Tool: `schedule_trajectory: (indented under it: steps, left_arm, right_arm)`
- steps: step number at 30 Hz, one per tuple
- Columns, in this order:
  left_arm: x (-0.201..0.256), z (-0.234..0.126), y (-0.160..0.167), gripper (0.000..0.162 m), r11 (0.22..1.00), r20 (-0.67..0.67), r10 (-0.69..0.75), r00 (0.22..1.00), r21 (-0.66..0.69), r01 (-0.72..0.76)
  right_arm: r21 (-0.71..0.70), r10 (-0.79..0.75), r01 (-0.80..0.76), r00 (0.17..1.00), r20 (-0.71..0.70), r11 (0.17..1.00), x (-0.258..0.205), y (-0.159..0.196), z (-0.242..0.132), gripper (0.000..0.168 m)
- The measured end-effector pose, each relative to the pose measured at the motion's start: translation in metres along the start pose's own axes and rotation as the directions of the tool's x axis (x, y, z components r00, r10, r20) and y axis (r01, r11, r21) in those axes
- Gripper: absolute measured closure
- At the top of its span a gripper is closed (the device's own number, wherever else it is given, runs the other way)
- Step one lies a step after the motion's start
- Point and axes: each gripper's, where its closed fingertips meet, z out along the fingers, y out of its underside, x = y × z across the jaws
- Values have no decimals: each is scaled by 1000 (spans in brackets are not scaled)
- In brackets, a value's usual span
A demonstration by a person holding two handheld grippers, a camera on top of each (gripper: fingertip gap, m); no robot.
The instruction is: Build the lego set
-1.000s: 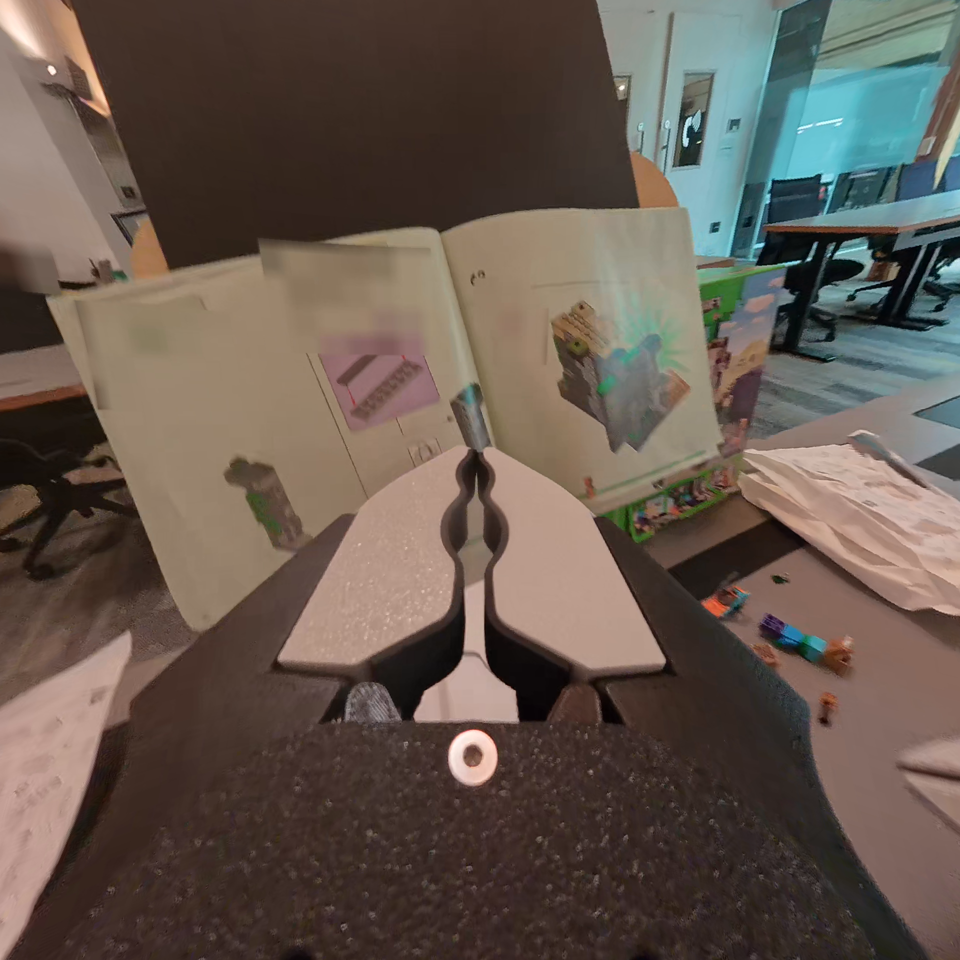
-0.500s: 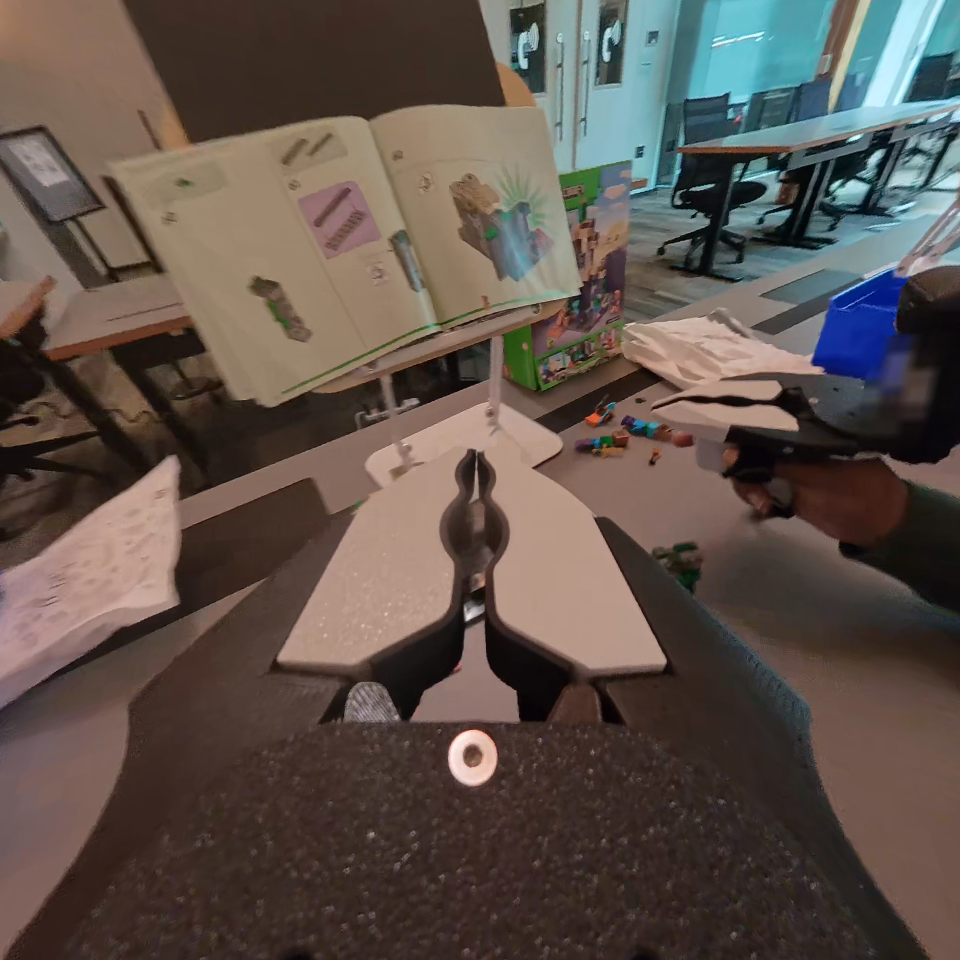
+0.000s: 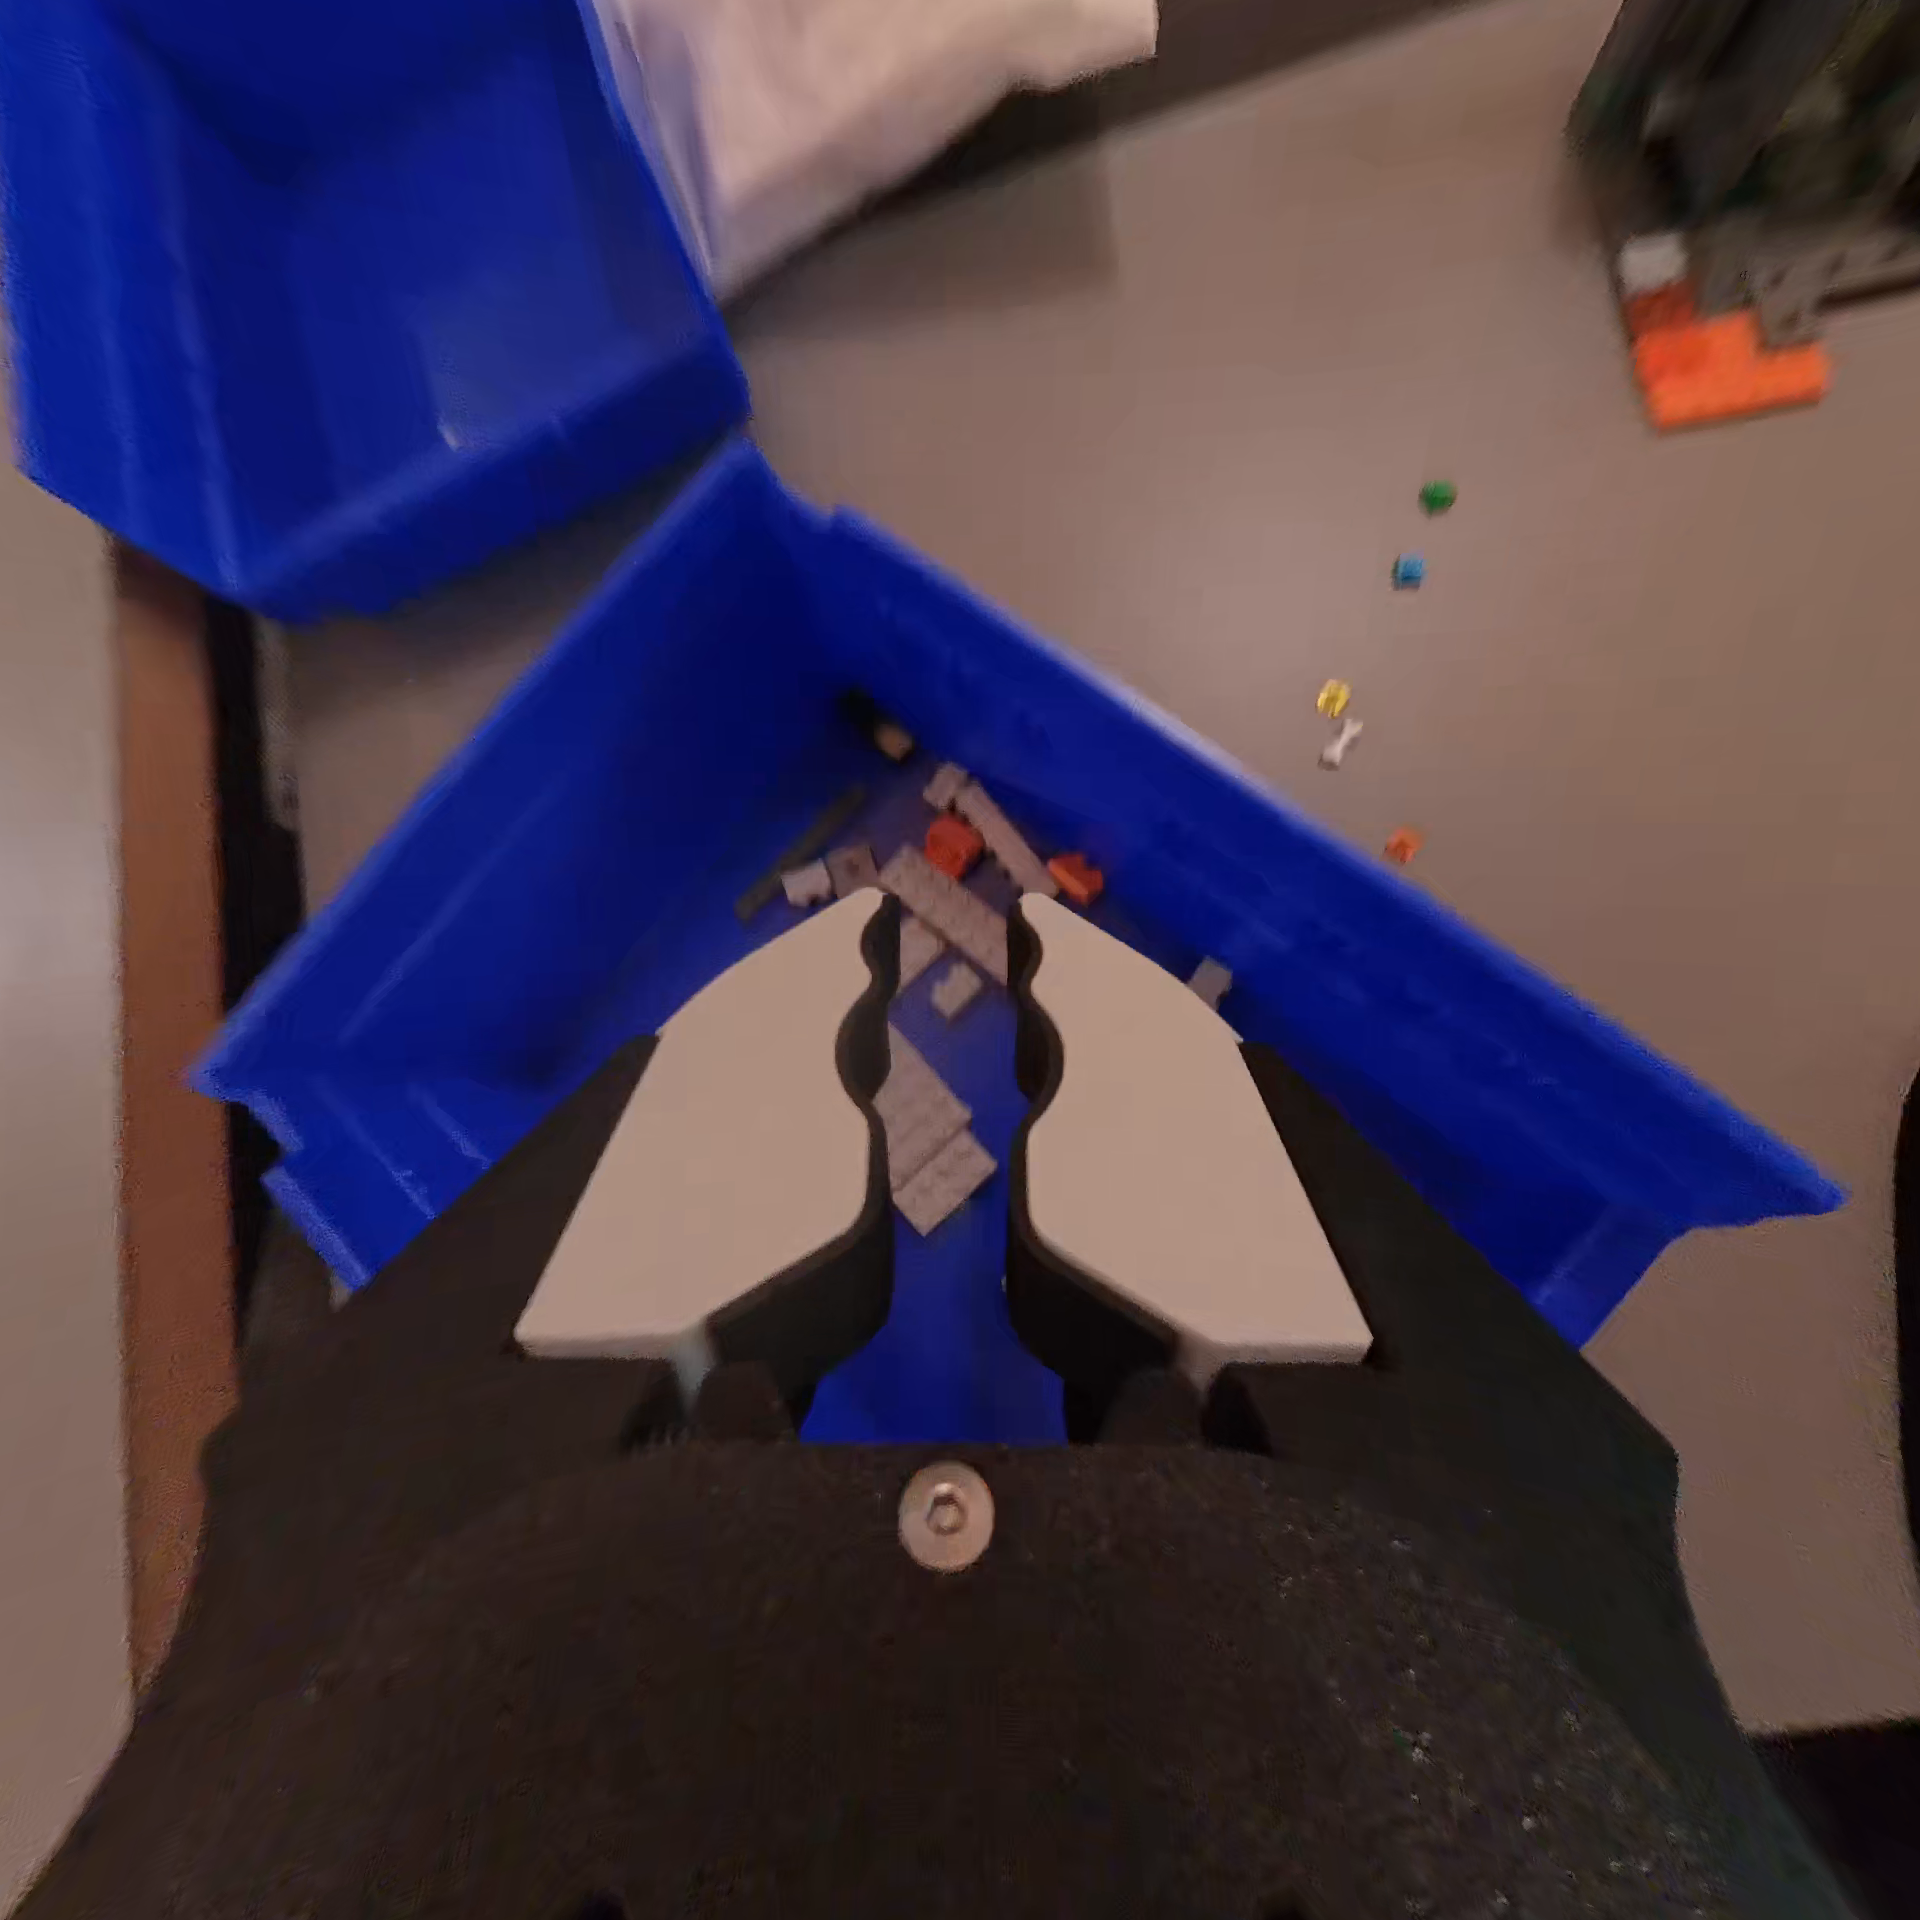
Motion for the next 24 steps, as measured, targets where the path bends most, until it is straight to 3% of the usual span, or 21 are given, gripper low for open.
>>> schedule_trajectory:
  steps: [4,12,19,24]
  left_arm:
    - [-14,32,31,141,989,-31,-4,999,-150,0]
    - [-6,88,53,128,947,-135,-81,988,-320,33]
    - [-4,112,57,123,943,-84,-113,990,-321,81]
    - [-6,117,60,130,944,-48,-91,995,-321,71]
  right_arm:
    - [-25,3,-3,1000,2,1000,-1,7,0,168]
    - [-56,-17,17,1000,10,998,-3,16,-1,168]
    - [-82,-15,16,1000,14,997,-3,22,1,168]
    - [-96,-26,28,999,18,995,-4,24,2,168]
